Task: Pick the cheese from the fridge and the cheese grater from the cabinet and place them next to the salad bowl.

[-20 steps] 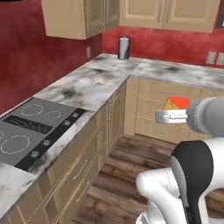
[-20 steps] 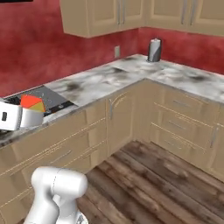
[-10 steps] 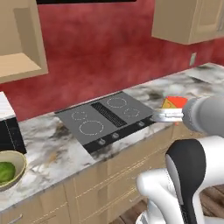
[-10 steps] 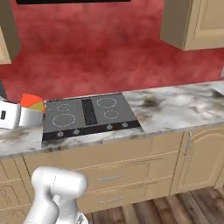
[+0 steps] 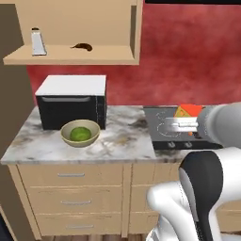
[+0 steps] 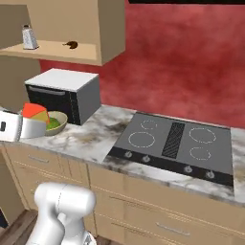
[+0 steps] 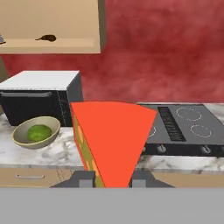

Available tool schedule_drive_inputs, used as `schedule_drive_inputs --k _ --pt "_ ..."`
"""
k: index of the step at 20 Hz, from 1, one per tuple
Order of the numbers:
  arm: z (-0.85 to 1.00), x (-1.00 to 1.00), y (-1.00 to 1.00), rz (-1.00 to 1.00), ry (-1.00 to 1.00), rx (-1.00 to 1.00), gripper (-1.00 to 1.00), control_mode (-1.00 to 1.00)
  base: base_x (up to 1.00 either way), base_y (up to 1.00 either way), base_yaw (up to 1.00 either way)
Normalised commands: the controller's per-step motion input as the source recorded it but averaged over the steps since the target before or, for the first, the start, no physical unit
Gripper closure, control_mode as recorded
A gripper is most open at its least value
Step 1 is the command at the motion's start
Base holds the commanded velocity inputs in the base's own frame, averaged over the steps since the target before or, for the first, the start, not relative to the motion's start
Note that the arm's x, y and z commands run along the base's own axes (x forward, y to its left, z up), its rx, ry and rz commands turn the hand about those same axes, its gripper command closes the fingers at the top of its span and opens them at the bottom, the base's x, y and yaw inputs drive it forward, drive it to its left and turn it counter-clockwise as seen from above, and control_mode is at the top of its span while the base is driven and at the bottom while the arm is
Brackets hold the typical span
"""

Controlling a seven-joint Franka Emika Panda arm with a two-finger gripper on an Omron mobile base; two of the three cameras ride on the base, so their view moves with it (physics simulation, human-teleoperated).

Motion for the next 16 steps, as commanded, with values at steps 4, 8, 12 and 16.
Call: schedule_drive_inputs --k 4,8,12,16 --pt "0.0 0.0 0.0 0.0 0.0 0.0 1.0 1.0 0.25 0.0 0.74" --pt "0.0 0.0 0.0 0.0 0.0 0.0 1.0 1.0 0.23 0.0 0.43" --pt "0.0 0.0 0.0 0.0 0.0 0.0 1.0 1.0 0.3 0.0 0.12" --pt "0.0 0.0 0.0 0.0 0.0 0.0 1.0 1.0 0.48 0.01 0.06"
